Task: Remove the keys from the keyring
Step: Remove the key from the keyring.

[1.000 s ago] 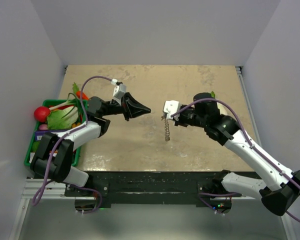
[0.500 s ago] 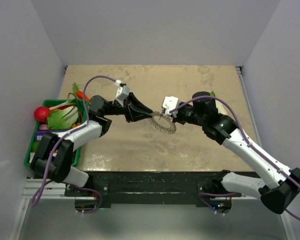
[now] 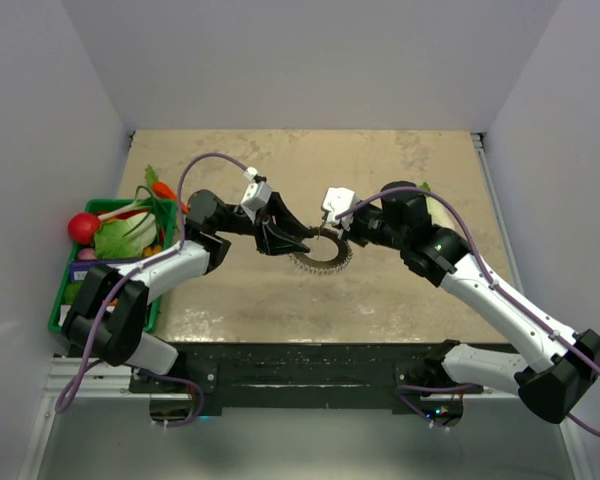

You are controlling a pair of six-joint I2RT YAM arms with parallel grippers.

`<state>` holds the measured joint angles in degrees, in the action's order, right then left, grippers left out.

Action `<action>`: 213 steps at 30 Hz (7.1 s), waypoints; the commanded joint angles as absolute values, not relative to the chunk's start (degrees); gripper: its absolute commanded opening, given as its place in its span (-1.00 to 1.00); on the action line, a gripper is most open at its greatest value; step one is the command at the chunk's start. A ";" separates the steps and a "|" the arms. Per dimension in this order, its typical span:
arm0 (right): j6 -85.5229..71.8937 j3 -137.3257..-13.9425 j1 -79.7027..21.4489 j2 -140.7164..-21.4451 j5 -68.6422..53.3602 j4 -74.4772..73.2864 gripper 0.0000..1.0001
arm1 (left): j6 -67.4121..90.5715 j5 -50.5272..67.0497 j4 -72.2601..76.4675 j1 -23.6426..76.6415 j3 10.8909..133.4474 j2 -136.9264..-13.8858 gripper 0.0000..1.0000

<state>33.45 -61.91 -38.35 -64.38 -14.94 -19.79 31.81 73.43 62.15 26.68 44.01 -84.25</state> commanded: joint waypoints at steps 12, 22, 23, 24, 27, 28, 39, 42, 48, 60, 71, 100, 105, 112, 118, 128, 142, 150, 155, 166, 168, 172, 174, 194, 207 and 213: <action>31.82 -66.00 -38.58 -63.90 -10.64 -15.12 -1.00 | 18.38 75.42 45.20 30.15 49.83 -84.73 -0.12; 30.94 -67.50 -38.67 -63.63 -10.55 -15.65 -1.00 | 4.76 65.75 27.17 32.69 54.05 -86.92 -0.14; 30.85 -67.50 -38.67 -63.55 -10.55 -15.73 -1.00 | 4.05 64.70 26.11 32.70 54.23 -87.01 -0.15; 30.94 -67.50 -38.58 -63.37 -10.46 -15.73 -1.00 | 3.52 62.16 25.15 32.78 54.49 -86.92 -0.19; 31.02 -67.15 -38.67 -62.76 -10.02 -15.56 -1.00 | 1.94 57.15 23.39 32.70 54.93 -86.49 -0.30; 31.11 -66.80 -38.58 -62.58 -9.93 -15.56 -1.00 | 1.85 56.52 23.20 32.70 55.11 -86.31 -0.32; 31.11 -63.81 -38.58 -61.70 -9.84 -14.41 -1.00 | 3.77 54.05 24.17 32.26 55.37 -84.90 -0.25; 31.11 -63.54 -38.58 -62.22 -9.84 -14.33 -1.00 | 4.65 54.14 25.13 31.99 55.28 -84.73 -0.23; 31.03 -62.67 -38.58 -62.49 -10.02 -14.06 -1.00 | 6.85 53.35 27.33 31.03 54.84 -83.94 -0.20; 30.94 -62.05 -38.67 -62.67 -10.28 -14.06 -1.00 | 10.54 50.80 31.20 29.00 53.53 -82.71 -0.19; 30.41 -61.61 -38.67 -63.46 -11.42 -13.80 -1.00 | 13.36 53.08 34.71 28.56 52.82 -83.49 -0.18; 28.30 -63.28 -38.58 -64.07 -13.62 -13.97 -1.00 | 9.84 49.66 30.67 30.06 54.14 -86.04 0.05; 28.56 -63.11 -38.58 -63.46 -13.10 -13.89 -1.00 | 8.97 49.57 30.15 30.06 53.97 -85.96 0.01; 28.65 -62.49 -38.50 -62.40 -13.27 -13.62 -1.00 | 8.61 52.64 30.93 30.06 53.61 -86.40 -0.01; 28.83 -62.58 -38.50 -61.88 -14.41 -13.97 -1.00 | 8.26 54.22 31.55 30.06 53.17 -86.57 -0.03; 28.56 -62.84 -38.41 -61.17 -14.76 -14.15 -1.00 | 7.82 53.97 31.82 30.15 52.73 -86.75 -0.12; 29.09 -62.14 -38.32 -61.52 -13.98 -13.97 -1.00 | 8.35 54.76 32.87 30.32 52.82 -85.61 -1.00; 30.50 -61.00 -38.14 -61.70 -9.93 -13.54 -1.00 | 7.03 53.44 30.15 27.34 53.61 -81.74 -1.00; 30.59 -61.17 -38.14 -62.49 -11.60 -14.68 -1.00 | 5.72 52.91 28.66 26.46 54.32 -80.42 -1.00; 32.08 -61.96 -38.23 -63.89 -14.33 -17.75 -1.00 | -0.25 53.35 21.19 26.46 57.47 -79.54 -1.00; 32.43 -61.88 -38.14 -64.25 -14.15 -17.84 -1.00 | -3.33 53.52 16.64 26.46 58.88 -79.19 -1.00; 32.78 -61.44 -38.23 -64.77 -13.36 -17.05 -1.00 | -11.04 55.36 8.28 26.46 63.27 -78.49 -1.00; 32.78 -61.61 -38.23 -64.95 -13.45 -17.14 -1.00 | -14.31 55.46 4.24 26.46 64.94 -77.96 -1.00; 36.74 -63.28 -38.15 -65.22 -26.02 -24.87 -1.00 | -14.06 48.60 7.91 26.54 63.11 -78.22 -1.00; 34.54 -62.14 -38.14 -63.28 -24.96 -21.45 -1.00 | -12.48 50.62 10.19 27.42 61.26 -79.89 -0.68; 33.49 -62.14 -38.06 -62.58 -25.05 -20.66 -1.00 | -11.25 49.31 10.90 27.42 61.00 -80.25 0.17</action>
